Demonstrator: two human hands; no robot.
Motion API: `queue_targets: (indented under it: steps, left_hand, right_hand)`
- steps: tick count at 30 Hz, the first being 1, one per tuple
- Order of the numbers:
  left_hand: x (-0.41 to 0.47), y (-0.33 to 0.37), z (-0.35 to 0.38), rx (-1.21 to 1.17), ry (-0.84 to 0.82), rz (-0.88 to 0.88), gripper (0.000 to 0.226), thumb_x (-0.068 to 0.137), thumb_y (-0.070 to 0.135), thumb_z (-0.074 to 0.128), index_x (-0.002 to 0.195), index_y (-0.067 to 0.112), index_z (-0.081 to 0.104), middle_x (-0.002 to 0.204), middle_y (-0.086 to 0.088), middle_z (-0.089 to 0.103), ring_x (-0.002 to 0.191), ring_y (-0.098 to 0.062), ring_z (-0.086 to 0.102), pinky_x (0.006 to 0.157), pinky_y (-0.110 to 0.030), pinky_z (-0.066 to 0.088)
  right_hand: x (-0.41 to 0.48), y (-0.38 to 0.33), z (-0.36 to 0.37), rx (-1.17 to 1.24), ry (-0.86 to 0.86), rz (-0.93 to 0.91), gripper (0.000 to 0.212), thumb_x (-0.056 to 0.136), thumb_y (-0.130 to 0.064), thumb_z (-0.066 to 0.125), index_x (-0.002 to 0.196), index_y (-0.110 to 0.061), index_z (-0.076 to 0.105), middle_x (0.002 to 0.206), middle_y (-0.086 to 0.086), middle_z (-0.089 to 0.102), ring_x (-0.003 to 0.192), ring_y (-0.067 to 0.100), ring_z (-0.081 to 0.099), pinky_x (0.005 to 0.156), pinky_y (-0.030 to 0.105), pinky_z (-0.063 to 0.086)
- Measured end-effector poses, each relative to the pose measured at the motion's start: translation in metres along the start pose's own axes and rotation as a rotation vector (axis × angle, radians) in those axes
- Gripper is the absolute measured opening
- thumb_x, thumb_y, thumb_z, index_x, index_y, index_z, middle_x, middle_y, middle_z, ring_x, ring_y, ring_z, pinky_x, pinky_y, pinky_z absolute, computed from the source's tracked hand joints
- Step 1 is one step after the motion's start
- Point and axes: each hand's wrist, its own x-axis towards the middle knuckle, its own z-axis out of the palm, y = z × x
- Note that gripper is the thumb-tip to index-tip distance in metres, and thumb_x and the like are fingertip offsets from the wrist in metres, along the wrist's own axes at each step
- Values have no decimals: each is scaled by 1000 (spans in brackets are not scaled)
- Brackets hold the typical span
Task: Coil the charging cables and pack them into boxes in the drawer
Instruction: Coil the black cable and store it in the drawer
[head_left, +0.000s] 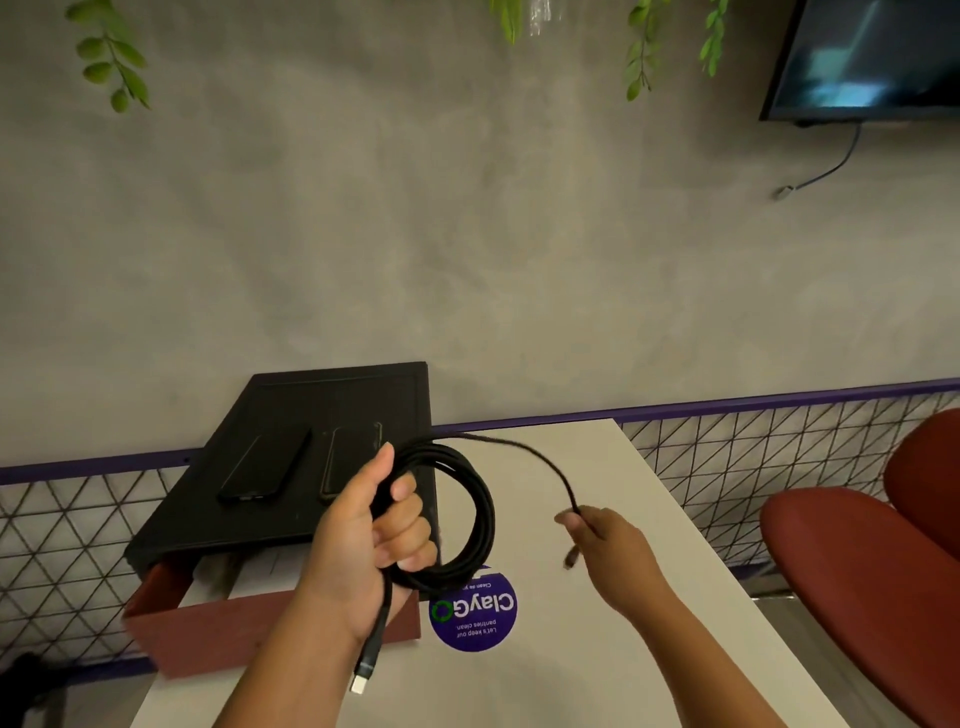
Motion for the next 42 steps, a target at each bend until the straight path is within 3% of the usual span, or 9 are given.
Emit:
queue_targets:
  steps: [6,12,16,22,27,31,36,39,42]
  left_hand:
    - [-2,-17,10,-79,-59,-100,39,76,43,50,50,16,45,31,6,22,22,-4,22,30,-15,21]
    - [-2,-23,14,-120,-78,-110,38,77,42,50,51,15,46,31,5,24,22,-3,24,30,-15,22]
    - [-2,-21,14,-81,-65,-71,37,76,42,51,50,15,46,32,7,24,23,-4,23,29,-16,23]
    - [-3,-24,17,159,-44,21,35,72,42,54,52,15,46,37,7,20,29,-5,19,34,-19,23]
    - [-2,-28,14,266,-12,68,35,71,45,54,50,17,47,38,7,20,31,-6,18,37,-21,22]
    - [-2,-30,13,436,-21,133,37,69,46,55,58,13,41,40,6,21,35,-8,17,40,-23,20]
    - [8,-20,6,513,69,270,36,79,41,52,62,13,37,41,7,22,35,-7,18,37,-20,20]
    - [17,-1,-7,468,166,314,35,81,40,51,62,13,37,37,9,22,32,-6,18,36,-18,19]
    - [16,14,-22,401,207,308,37,71,47,52,62,15,38,36,10,21,30,-5,17,37,-19,19]
  right_hand:
    - [-13,-46,-13,996,-175,197,22,97,-17,45,101,-7,64,77,8,59,67,14,58,59,20,51]
    - [-31,-73,-9,1195,-402,169,22,93,-6,43,94,0,65,71,11,62,61,18,59,57,25,51]
    - [-37,-73,-8,1390,-548,273,35,82,-26,51,105,-1,61,70,11,58,67,22,57,65,33,50]
    - [-42,-74,-3,857,-419,107,23,86,-11,62,108,-16,61,70,-2,63,73,12,63,70,25,52]
    - [-44,-72,-1,398,-326,67,4,87,-23,60,90,-20,59,75,-2,62,66,10,59,56,19,48]
    - [-46,-69,-10,296,-419,45,20,86,-22,61,105,-15,57,66,2,59,50,8,52,49,18,43]
    - [-52,-67,-20,151,-612,-16,52,91,-12,56,138,-21,39,76,5,65,57,9,53,52,16,45]
    - [-55,-62,-38,58,-748,-123,48,91,-9,53,133,-31,45,86,-2,71,55,7,54,53,16,42]
    - [-48,-46,-63,145,-658,-161,40,90,0,50,112,-34,57,92,-4,73,48,8,51,48,17,35]
